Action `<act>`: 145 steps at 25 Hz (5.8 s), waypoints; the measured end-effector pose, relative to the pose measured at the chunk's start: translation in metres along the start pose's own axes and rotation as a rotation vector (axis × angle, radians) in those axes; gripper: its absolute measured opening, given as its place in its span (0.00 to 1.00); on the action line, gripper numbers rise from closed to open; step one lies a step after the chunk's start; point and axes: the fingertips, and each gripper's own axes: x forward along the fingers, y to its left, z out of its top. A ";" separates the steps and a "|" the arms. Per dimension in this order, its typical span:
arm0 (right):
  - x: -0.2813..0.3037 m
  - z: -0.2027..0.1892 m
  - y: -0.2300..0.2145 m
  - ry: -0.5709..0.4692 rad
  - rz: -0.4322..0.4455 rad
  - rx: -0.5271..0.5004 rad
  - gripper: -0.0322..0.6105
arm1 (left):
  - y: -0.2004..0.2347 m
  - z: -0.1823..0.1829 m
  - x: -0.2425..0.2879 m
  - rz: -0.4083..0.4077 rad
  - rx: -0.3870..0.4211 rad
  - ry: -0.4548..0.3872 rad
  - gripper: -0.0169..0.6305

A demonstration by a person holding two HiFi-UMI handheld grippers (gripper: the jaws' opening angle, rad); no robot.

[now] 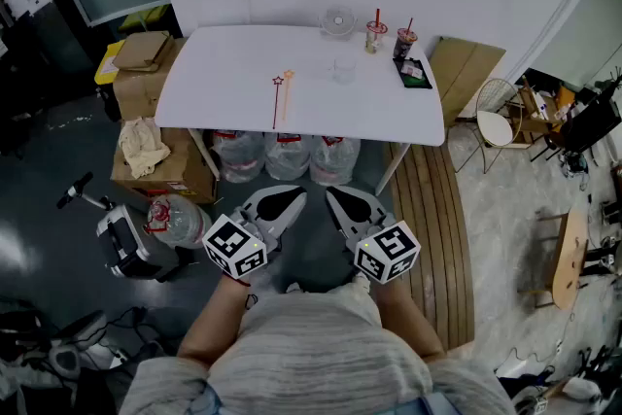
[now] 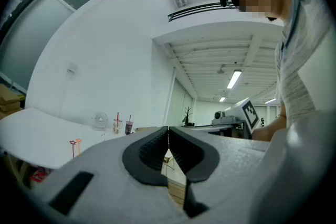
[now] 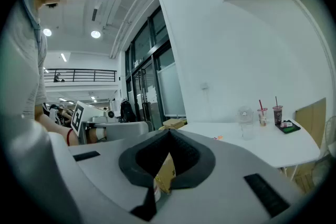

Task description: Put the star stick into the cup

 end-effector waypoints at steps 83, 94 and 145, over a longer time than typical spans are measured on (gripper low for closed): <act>0.361 -0.031 -0.231 0.259 -0.105 0.166 0.07 | 0.404 -0.011 0.138 -0.038 -0.046 0.213 0.05; 0.398 -0.077 -0.247 0.360 -0.177 0.214 0.07 | 0.432 -0.048 0.136 -0.025 -0.105 0.267 0.05; 0.425 -0.224 -0.308 0.835 -0.471 0.312 0.07 | 0.469 -0.097 0.119 0.023 -0.195 0.357 0.05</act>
